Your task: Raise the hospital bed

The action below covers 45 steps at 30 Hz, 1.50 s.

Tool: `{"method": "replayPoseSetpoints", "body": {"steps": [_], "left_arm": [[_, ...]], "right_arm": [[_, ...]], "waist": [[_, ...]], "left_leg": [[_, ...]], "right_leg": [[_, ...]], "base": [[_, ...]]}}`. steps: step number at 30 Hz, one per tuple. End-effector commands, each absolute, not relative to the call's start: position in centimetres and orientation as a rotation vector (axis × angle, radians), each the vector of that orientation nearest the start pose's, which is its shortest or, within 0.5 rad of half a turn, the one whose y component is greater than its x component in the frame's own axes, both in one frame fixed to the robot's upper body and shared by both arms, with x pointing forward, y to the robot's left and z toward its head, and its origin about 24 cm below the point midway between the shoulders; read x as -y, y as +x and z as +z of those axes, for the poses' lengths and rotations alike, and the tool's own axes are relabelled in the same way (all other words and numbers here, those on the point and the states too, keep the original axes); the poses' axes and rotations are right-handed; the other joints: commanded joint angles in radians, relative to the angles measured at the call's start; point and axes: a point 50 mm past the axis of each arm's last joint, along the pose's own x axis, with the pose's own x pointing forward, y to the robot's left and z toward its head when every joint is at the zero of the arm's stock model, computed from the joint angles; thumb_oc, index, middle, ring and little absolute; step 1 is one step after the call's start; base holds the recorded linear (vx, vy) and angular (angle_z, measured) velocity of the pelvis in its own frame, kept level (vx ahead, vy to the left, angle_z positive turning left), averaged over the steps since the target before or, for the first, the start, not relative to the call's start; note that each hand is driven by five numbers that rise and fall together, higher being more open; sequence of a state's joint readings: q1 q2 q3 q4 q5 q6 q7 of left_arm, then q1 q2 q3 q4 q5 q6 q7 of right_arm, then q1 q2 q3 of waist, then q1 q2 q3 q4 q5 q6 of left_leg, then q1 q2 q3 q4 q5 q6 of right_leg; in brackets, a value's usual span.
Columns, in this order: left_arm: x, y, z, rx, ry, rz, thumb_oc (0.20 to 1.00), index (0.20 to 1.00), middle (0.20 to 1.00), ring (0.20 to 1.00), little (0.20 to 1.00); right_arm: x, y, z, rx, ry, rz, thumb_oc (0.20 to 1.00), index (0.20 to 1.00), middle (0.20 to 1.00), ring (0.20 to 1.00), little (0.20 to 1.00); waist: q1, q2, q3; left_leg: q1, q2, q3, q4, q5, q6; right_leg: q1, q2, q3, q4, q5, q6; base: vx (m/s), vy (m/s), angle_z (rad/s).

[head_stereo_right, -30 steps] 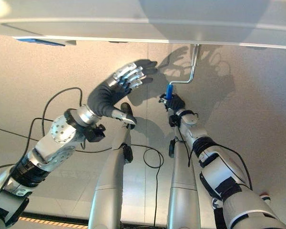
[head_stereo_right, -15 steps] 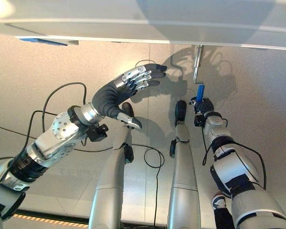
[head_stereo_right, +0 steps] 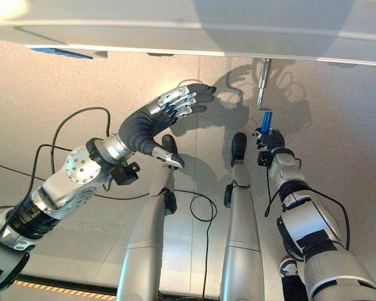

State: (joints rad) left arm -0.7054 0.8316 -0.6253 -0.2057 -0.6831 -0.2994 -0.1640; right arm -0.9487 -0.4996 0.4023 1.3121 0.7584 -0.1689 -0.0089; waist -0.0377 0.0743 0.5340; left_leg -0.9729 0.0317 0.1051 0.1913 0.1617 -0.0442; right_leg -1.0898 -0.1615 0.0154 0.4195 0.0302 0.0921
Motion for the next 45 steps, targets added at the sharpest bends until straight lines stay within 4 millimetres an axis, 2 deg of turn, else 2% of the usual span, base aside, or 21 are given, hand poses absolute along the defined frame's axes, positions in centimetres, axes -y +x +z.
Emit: {"method": "replayPoseSetpoints", "body": {"steps": [1, 3, 4, 5, 6, 9, 11, 12, 13, 14, 15, 18, 19, 20, 22, 26, 27, 28, 34, 40, 45], "left_arm": [[-10.9, 27.2, 21.7, 0.674, 0.237, -0.848, 1.000, 1.000, 1.000, 1.000, 1.000], [-11.5, 27.9, 20.6, 0.627, 0.225, -0.803, 1.000, 1.000, 1.000, 1.000, 1.000], [-13.2, 29.6, 17.3, 0.500, 0.213, -0.670, 1.000, 1.000, 1.000, 1.000, 1.000], [-13.2, 29.6, 17.3, 0.500, 0.212, -0.670, 1.000, 1.000, 1.000, 1.000, 1.000], [-15.3, 31.0, 13.7, 0.380, 0.225, -0.492, 1.000, 1.000, 1.000, 1.000, 1.000], [-17.8, 31.9, 7.4, 0.169, 0.253, -0.232, 1.000, 1.000, 1.000, 1.000, 1.000], [-18.1, 31.2, 4.5, 0.072, 0.217, -0.181, 1.000, 1.000, 1.000, 1.000, 1.000], [-18.1, 31.2, 4.5, 0.072, 0.217, -0.181, 1.000, 1.000, 1.000, 1.000, 1.000], [-19.0, 30.2, 1.9, -0.027, 0.188, -0.109, 1.000, 1.000, 1.000, 1.000, 1.000], [-19.0, 30.2, 1.9, -0.028, 0.188, -0.109, 1.000, 1.000, 1.000, 1.000, 1.000], [-20.0, 29.2, -0.6, -0.130, 0.236, -0.063, 1.000, 1.000, 1.000, 1.000, 1.000], [-21.1, 27.5, -3.8, -0.286, 0.285, -0.016, 1.000, 1.000, 1.000, 1.000, 1.000], [-21.1, 27.6, -3.8, -0.284, 0.285, -0.015, 1.000, 1.000, 1.000, 1.000, 1.000], [-21.6, 26.5, -5.1, -0.350, 0.298, -0.004, 1.000, 1.000, 1.000, 1.000, 1.000], [-21.9, 25.6, -6.1, -0.398, 0.294, 0.002, 1.000, 1.000, 1.000, 1.000, 1.000], [-22.3, 23.3, -8.2, -0.502, 0.299, -0.010, 1.000, 1.000, 1.000, 1.000, 1.000], [-22.3, 23.3, -8.2, -0.502, 0.299, -0.010, 1.000, 1.000, 1.000, 1.000, 1.000], [-22.4, 22.4, -8.9, -0.543, 0.291, -0.014, 1.000, 1.000, 1.000, 1.000, 1.000], [-23.0, 19.7, -10.7, -0.648, 0.300, -0.010, 1.000, 1.000, 1.000, 1.000, 1.000], [-23.4, 16.5, -12.7, -0.793, 0.320, 0.007, 1.000, 1.000, 1.000, 1.000, 1.000], [-23.0, 15.9, -13.0, -0.801, 0.253, 0.047, 1.000, 1.000, 1.000, 1.000, 1.000]], "right_arm": [[31.5, 35.6, 7.9, -0.224, -0.027, -0.407, 1.000, 1.000, 1.000, 1.000, 1.000], [31.4, 35.4, 7.5, -0.234, -0.033, -0.403, 1.000, 1.000, 1.000, 1.000, 1.000], [31.2, 35.0, 6.7, -0.256, -0.045, -0.397, 1.000, 1.000, 1.000, 1.000, 1.000], [31.3, 35.0, 6.6, -0.257, -0.046, -0.398, 1.000, 1.000, 1.000, 1.000, 1.000], [30.9, 34.5, 5.4, -0.282, -0.059, -0.382, 1.000, 1.000, 1.000, 1.000, 1.000], [30.3, 32.8, 2.5, -0.349, -0.066, -0.368, 1.000, 1.000, 1.000, 1.000, 1.000], [30.3, 31.7, 1.0, -0.387, -0.069, -0.377, 1.000, 1.000, 1.000, 1.000, 1.000], [30.3, 31.7, 1.0, -0.387, -0.069, -0.377, 1.000, 1.000, 1.000, 1.000, 1.000], [30.0, 30.2, -1.1, -0.449, -0.070, -0.383, 1.000, 1.000, 1.000, 1.000, 1.000], [30.0, 30.2, -1.2, -0.450, -0.070, -0.383, 1.000, 1.000, 1.000, 1.000, 1.000], [29.6, 29.1, -2.5, -0.486, -0.081, -0.369, 1.000, 1.000, 1.000, 1.000, 1.000], [29.3, 27.3, -4.4, -0.540, -0.087, -0.365, 1.000, 1.000, 1.000, 1.000, 1.000], [29.3, 27.4, -4.3, -0.538, -0.087, -0.365, 1.000, 1.000, 1.000, 1.000, 1.000], [29.2, 26.3, -5.3, -0.573, -0.103, -0.358, 1.000, 1.000, 1.000, 1.000, 1.000], [29.1, 25.0, -6.5, -0.622, -0.117, -0.349, 1.000, 1.000, 1.000, 1.000, 1.000], [29.2, 21.6, -8.9, -0.737, -0.141, -0.342, 1.000, 1.000, 1.000, 1.000, 1.000], [29.2, 21.6, -8.9, -0.737, -0.141, -0.342, 1.000, 1.000, 1.000, 1.000, 1.000], [29.1, 20.0, -9.9, -0.797, -0.164, -0.323, 1.000, 1.000, 1.000, 1.000, 1.000], [27.5, 16.2, -12.5, -0.929, -0.193, -0.241, 1.000, 1.000, 1.000, 1.000, 1.000], [26.1, 13.8, -13.9, -1.018, -0.197, -0.184, 1.000, 1.000, 1.000, 1.000, 1.000], [25.8, 12.8, -14.4, -1.060, -0.203, -0.177, 1.000, 1.000, 1.000, 1.000, 1.000]], "waist": [[-0.033, 0.047, -0.014], [-0.035, 0.045, -0.014], [-0.035, 0.039, -0.014], [-0.036, 0.039, -0.014], [-0.038, 0.031, -0.014], [-0.039, 0.021, -0.014], [-0.038, 0.016, -0.014], [-0.038, 0.016, -0.014], [-0.037, 0.010, -0.014], [-0.038, 0.010, -0.014], [-0.038, 0.000, -0.014], [-0.043, -0.017, -0.014], [-0.044, -0.017, -0.014], [-0.047, -0.026, -0.014], [-0.048, -0.035, -0.014], [-0.041, -0.044, -0.099], [-0.041, -0.044, -0.099], [-0.036, -0.047, -0.142], [-0.027, -0.059, -0.266], [-0.019, -0.075, -0.371], [-0.022, -0.084, -0.421]], "left_leg": [[0.061, -0.011, -0.001, 0.124, -0.150, -0.009], [0.071, -0.011, -0.002, 0.121, -0.149, -0.009], [0.090, -0.011, -0.003, 0.117, -0.145, -0.010], [0.092, -0.011, -0.003, 0.116, -0.145, -0.010], [0.118, -0.012, -0.006, 0.111, -0.141, -0.011], [0.189, -0.015, -0.014, 0.087, -0.136, -0.013], [0.240, -0.018, -0.018, 0.072, -0.134, -0.013], [0.240, -0.018, -0.019, 0.071, -0.134, -0.013], [0.298, -0.019, -0.022, 0.055, -0.134, -0.014], [0.300, -0.019, -0.022, 0.053, -0.133, -0.014], [0.358, -0.019, -0.027, 0.039, -0.134, -0.016], [0.459, -0.016, -0.034, 0.016, -0.138, -0.018], [0.458, -0.017, -0.034, 0.014, -0.134, -0.018], [0.525, -0.015, -0.037, -0.004, -0.137, -0.020], [0.598, -0.012, -0.040, -0.024, -0.142, -0.023], [0.691, -0.006, -0.050, -0.076, -0.137, -0.028], [0.692, -0.006, -0.050, -0.076, -0.137, -0.028], [0.734, -0.003, -0.053, -0.098, -0.134, -0.030], [0.862, 0.012, -0.055, -0.183, -0.113, -0.042], [0.984, 0.018, -0.044, -0.220, -0.131, -0.037], [1.035, 0.019, -0.036, -0.237, -0.142, -0.033]], "right_leg": [[0.095, 0.026, -0.036, -0.124, 0.077, 0.071], [0.104, 0.026, -0.037, -0.125, 0.078, 0.071], [0.127, 0.025, -0.042, -0.129, 0.078, 0.070], [0.129, 0.025, -0.043, -0.129, 0.078, 0.070], [0.154, 0.025, -0.046, -0.129, 0.076, 0.070], [0.227, 0.020, -0.055, -0.138, 0.071, 0.070], [0.279, 0.016, -0.062, -0.148, 0.069, 0.071], [0.279, 0.016, -0.062, -0.148, 0.069, 0.071], [0.344, 0.012, -0.071, -0.163, 0.070, 0.072], [0.346, 0.012, -0.071, -0.165, 0.070, 0.072], [0.407, 0.012, -0.077, -0.178, 0.067, 0.073], [0.510, 0.014, -0.088, -0.194, 0.057, 0.072], [0.508, 0.014, -0.088, -0.196, 0.061, 0.071], [0.578, 0.014, -0.096, -0.211, 0.055, 0.072], [0.658, 0.017, -0.105, -0.232, 0.049, 0.074], [0.760, 0.020, -0.120, -0.285, 0.049, 0.078], [0.760, 0.020, -0.120, -0.285, 0.049, 0.078], [0.808, 0.021, -0.128, -0.308, 0.045, 0.080], [0.939, 0.024, -0.157, -0.400, 0.057, 0.085], [1.064, 0.028, -0.156, -0.457, 0.057, 0.086], [1.115, 0.031, -0.156, -0.475, 0.053, 0.086]], "base": [[0.00, 0.000, 0.00], [0.00, 0.000, 0.00], [0.00, 0.000, 0.00], [0.00, 0.000, 0.00], [0.00, 0.000, 0.00], [0.00, -0.030, 0.04], [0.00, -0.018, 0.11], [0.00, -0.027, 0.20], [0.00, -0.019, 0.16], [0.01, -0.044, 0.08], [0.03, -0.032, 0.02], [0.03, -0.029, 0.00], [0.05, -0.037, 0.03], [0.05, -0.033, 0.04], [0.08, -0.037, 0.06], [0.12, -0.018, 0.07], [0.12, -0.033, 0.03], [0.10, -0.051, 0.03], [0.09, -0.030, 0.07], [0.08, -0.004, 0.01], [0.04, 0.016, -0.01]]}}
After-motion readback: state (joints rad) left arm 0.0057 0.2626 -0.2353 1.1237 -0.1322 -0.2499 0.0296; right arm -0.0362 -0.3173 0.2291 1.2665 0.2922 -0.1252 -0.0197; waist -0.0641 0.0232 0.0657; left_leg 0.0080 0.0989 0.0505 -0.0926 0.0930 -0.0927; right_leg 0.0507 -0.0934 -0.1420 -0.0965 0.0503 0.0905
